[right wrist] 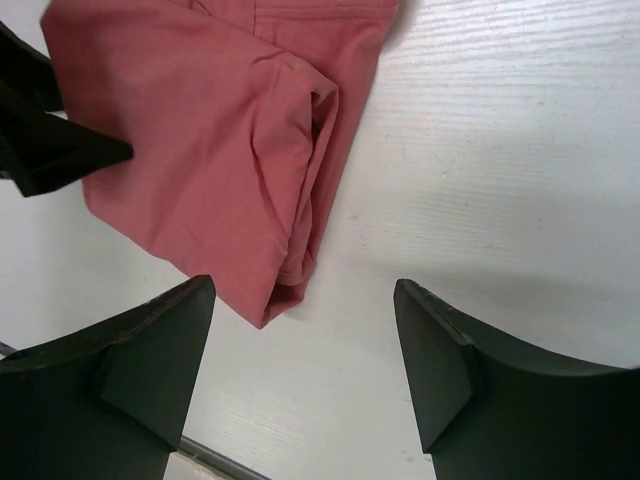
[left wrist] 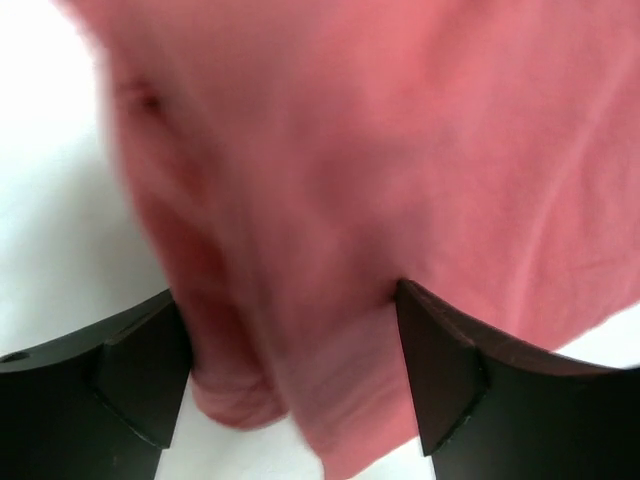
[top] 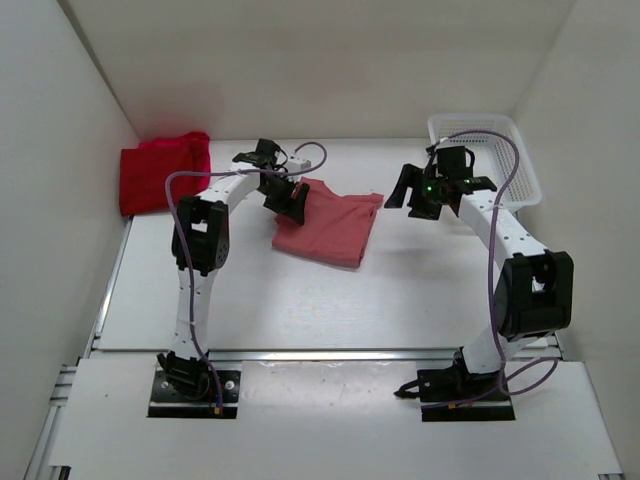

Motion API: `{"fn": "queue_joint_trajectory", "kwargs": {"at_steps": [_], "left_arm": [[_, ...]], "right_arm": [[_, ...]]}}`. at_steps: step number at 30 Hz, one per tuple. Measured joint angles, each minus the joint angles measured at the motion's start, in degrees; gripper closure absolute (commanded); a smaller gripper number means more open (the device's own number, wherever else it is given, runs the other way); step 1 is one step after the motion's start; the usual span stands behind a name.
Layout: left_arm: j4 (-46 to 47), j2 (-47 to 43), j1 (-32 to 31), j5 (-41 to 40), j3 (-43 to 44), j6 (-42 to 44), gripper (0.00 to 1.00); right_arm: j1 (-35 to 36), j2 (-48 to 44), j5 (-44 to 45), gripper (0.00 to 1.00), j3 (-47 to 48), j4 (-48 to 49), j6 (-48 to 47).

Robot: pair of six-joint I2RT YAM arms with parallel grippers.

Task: Fold and stack the t-shirts
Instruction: Put the neatly folded tshirt into the corner of the board with the left arm

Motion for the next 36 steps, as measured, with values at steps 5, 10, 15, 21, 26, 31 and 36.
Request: {"fn": "queue_joint_trajectory", "kwargs": {"at_steps": [5,10,15,21,26,31,36], "left_arm": [[-2.82,0.44,-3.58,0.22,0.13,0.52,0.53],[-4.24,1.36,-5.22,1.68,0.79,-0.33,1.00],[-4.68,1.38,-4.72,1.75,1.22,-0.85,1.00],[-3.37,-0.24,-3.30,-8.39,3.10,2.23,1.00],[-0.72,-2.71,-0.28,-21.05,7.19,8.07,1.00],[5.29,-7.10,2.82,-32.63,5.11,14.29,1.00],[11.39,-9.03,6.29,-41.29,4.17,18.64,1.00]], "right_arm": [[-0.24,-2.86,0.35,0.28,-1.90,0.90,0.02],[-1.57,-5.64,0.68,0.28,-5.07,1.07,0.02],[-3.48,-9.20,1.05,0.28,-7.80,1.07,0.02],[-4.79,-12.90,1.44,0.29,-9.64,1.18,0.07],[-4.81,-14.03,1.57,0.28,-10.08,1.68,0.07],[-4.33,-14.51,1.84,0.28,-10.10,2.23,0.04],[-4.33,-15.34,1.86,0.28,-10.10,2.25,0.04]]}}
